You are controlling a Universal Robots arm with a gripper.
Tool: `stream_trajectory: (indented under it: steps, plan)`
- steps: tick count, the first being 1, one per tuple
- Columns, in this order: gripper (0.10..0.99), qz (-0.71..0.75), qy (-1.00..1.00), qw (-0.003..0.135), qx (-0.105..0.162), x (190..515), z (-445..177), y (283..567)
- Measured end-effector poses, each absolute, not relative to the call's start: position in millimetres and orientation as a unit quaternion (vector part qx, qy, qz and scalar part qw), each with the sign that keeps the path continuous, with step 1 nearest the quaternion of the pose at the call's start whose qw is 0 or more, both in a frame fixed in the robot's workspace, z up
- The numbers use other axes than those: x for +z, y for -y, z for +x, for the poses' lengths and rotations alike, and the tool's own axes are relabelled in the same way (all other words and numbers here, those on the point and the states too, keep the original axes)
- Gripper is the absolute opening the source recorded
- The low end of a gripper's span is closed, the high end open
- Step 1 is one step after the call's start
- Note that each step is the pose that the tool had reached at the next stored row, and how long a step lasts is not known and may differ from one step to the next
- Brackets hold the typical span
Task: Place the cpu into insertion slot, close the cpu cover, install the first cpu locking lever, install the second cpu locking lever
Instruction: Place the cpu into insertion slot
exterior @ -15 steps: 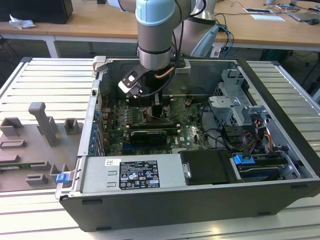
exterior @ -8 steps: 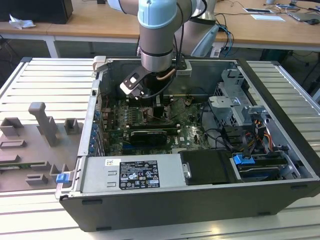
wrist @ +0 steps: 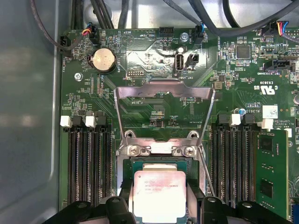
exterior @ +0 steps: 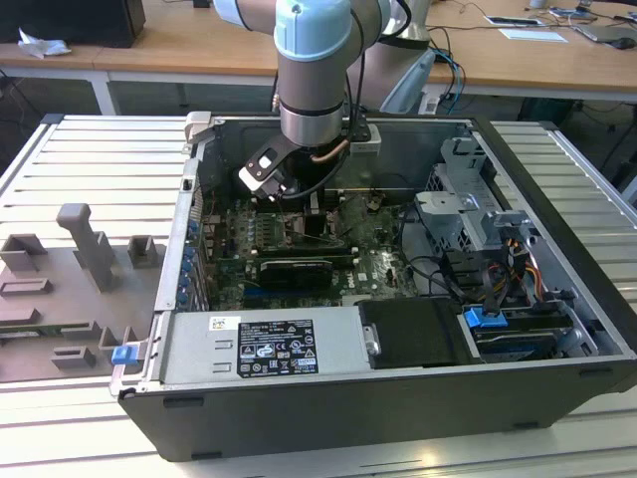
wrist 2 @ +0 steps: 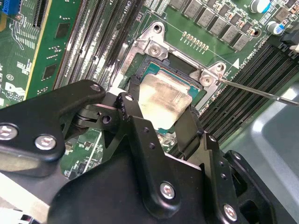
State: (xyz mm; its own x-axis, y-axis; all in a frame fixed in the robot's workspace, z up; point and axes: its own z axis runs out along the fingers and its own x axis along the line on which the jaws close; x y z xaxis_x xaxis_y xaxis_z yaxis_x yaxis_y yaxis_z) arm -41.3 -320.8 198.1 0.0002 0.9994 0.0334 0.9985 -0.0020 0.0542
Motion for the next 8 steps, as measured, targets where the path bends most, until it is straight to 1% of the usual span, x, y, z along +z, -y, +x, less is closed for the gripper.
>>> stream_trajectory:
  steps: [7, 8]
  plan:
    - [0.553, 0.707, -0.706, 0.007, 0.031, 197.7, -41.2, 320.6]
    - [0.616, 0.707, -0.706, 0.008, 0.031, 198.0, -41.2, 320.7]
